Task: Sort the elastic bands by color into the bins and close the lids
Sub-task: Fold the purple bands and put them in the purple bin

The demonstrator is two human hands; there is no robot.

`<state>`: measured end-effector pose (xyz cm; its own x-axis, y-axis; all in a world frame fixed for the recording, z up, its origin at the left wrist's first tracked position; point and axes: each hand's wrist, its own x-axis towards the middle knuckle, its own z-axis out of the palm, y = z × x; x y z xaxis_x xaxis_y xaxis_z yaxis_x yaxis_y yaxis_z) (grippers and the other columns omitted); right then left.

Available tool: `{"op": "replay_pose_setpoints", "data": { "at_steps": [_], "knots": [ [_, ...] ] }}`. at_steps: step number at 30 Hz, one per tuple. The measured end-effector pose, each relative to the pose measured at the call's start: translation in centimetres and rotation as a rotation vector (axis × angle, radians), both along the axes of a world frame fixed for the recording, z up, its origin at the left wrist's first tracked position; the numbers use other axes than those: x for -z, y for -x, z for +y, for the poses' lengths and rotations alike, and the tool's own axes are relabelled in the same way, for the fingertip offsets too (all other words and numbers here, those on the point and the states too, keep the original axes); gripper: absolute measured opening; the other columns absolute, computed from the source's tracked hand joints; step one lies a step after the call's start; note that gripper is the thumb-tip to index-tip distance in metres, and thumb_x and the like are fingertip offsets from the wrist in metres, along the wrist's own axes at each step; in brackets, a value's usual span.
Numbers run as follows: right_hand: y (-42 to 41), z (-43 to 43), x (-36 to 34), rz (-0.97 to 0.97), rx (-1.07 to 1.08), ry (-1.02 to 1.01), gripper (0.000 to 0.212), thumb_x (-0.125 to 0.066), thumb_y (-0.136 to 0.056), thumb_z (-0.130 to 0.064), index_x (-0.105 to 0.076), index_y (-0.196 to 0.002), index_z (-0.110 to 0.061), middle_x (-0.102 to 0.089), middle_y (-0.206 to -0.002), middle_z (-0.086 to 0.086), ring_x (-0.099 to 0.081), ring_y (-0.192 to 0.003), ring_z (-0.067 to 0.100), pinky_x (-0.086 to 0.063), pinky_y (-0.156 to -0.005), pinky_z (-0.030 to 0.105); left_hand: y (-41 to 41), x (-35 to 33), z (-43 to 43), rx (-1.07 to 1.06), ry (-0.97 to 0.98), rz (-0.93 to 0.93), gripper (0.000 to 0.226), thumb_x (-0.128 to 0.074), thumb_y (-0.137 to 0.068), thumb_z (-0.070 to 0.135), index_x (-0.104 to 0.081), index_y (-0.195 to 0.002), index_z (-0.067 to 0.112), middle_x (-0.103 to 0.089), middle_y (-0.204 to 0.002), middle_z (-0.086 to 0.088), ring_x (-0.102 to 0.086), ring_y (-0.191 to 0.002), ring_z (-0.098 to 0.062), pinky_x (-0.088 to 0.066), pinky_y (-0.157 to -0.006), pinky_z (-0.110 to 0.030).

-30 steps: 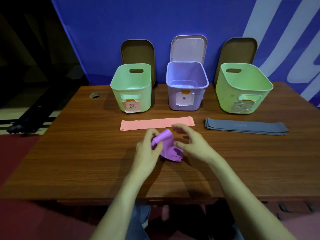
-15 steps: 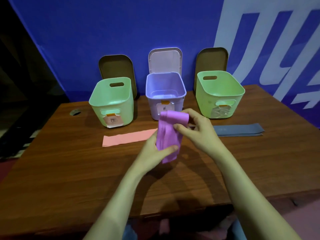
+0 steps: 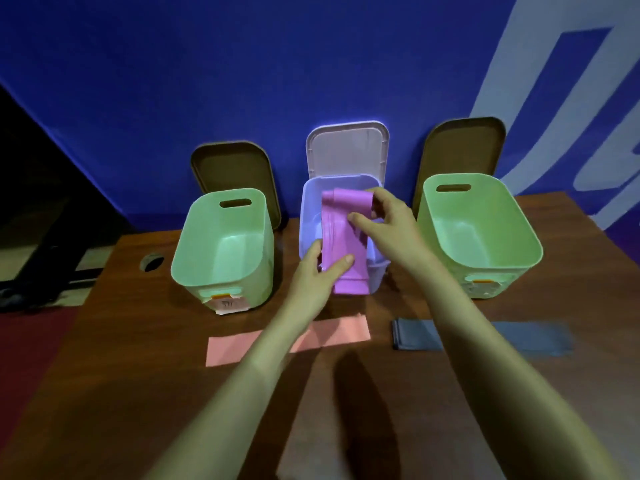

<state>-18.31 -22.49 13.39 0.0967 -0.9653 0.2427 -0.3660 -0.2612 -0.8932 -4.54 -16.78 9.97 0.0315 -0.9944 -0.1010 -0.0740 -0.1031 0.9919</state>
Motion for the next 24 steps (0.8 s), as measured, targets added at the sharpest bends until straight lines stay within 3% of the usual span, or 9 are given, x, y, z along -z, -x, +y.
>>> {"op": "replay_pose_setpoints", "data": {
  "at_steps": [4,7,10,13,15,20,24],
  "knots": [
    [-0.3,-5.0,-0.1,0.107,0.091,-0.113,0.024,-0.065,-0.083,-0.014,-0.055,-0.104,-0.006,-0.053,-0.071,-0.003,-0.048,-0.062,0.012,-0.036,-0.059,0.025,0.5,-0.4,-5.4,-0.04,-0.191,0.002,0.037,-0.063,-0.066,0.025,-0.06,-0.103,0.022,-0.069,-0.104,-0.005,-0.065,-0.094,-0.023,-0.052,-0.088,-0.04],
    [-0.6,-8.1,1.3,0.179,0.123,-0.196,0.043,-0.063,-0.084,-0.011,-0.042,-0.122,-0.006,-0.052,-0.092,0.005,-0.049,-0.078,0.022,-0.037,-0.069,0.028,0.9,0.3,-8.8,-0.086,-0.311,-0.064,0.033,-0.059,-0.078,0.01,-0.045,-0.107,0.016,-0.059,-0.101,-0.007,-0.058,-0.084,-0.024,-0.05,-0.071,-0.033],
    [-1.2,-10.8,3.5,0.289,0.105,-0.226,0.052,-0.059,-0.086,-0.007,-0.028,-0.128,-0.004,-0.048,-0.091,0.009,-0.047,-0.077,0.025,-0.04,-0.072,0.036,1.1,1.6,-11.6,-0.036,-0.427,-0.211,0.044,-0.058,-0.082,0.005,-0.036,-0.121,0.007,-0.056,-0.107,-0.012,-0.059,-0.092,-0.027,-0.052,-0.065,-0.033],
    [-2.2,-13.1,5.7,0.431,0.078,-0.305,0.046,-0.051,-0.088,-0.003,-0.024,-0.125,-0.003,-0.048,-0.088,0.012,-0.047,-0.074,0.03,-0.035,-0.066,0.036,1.4,3.3,-14.0,-0.007,-0.538,-0.296,0.083,-0.059,-0.082,0.003,-0.004,-0.143,-0.003,-0.056,-0.119,-0.023,-0.06,-0.105,-0.035,-0.054,-0.081,-0.043],
    [-2.8,-14.1,7.4,0.521,0.038,-0.353,0.039,-0.046,-0.086,0.0,-0.025,-0.119,-0.006,-0.052,-0.083,0.014,-0.054,-0.076,0.037,-0.037,-0.064,0.038,1.8,4.5,-15.1,0.024,-0.612,-0.356,0.092,-0.054,-0.085,0.001,0.017,-0.143,-0.002,-0.056,-0.122,-0.024,-0.06,-0.107,-0.037,-0.054,-0.083,-0.043],
    [-3.5,-15.9,10.6,0.64,-0.086,-0.477,0.039,-0.039,-0.087,-0.004,-0.027,-0.124,-0.006,-0.055,-0.098,0.022,-0.048,-0.079,0.032,-0.035,-0.066,0.036,2.4,5.7,-16.4,0.12,-0.75,-0.604,0.073,-0.034,-0.095,0.002,0.02,-0.143,-0.002,-0.048,-0.136,-0.018,-0.057,-0.107,-0.032,-0.042,-0.072,-0.032],
    [-3.9,-17.0,12.4,0.632,-0.074,-0.553,0.042,-0.034,-0.093,-0.009,-0.027,-0.135,-0.007,-0.053,-0.119,0.026,-0.054,-0.101,0.038,-0.04,-0.079,0.041,2.6,6.6,-16.9,0.13,-0.819,-0.66,0.068,-0.029,-0.098,0.007,0.02,-0.144,0.001,-0.043,-0.142,-0.017,-0.053,-0.118,-0.032,-0.045,-0.085,-0.035]
  ]
}}
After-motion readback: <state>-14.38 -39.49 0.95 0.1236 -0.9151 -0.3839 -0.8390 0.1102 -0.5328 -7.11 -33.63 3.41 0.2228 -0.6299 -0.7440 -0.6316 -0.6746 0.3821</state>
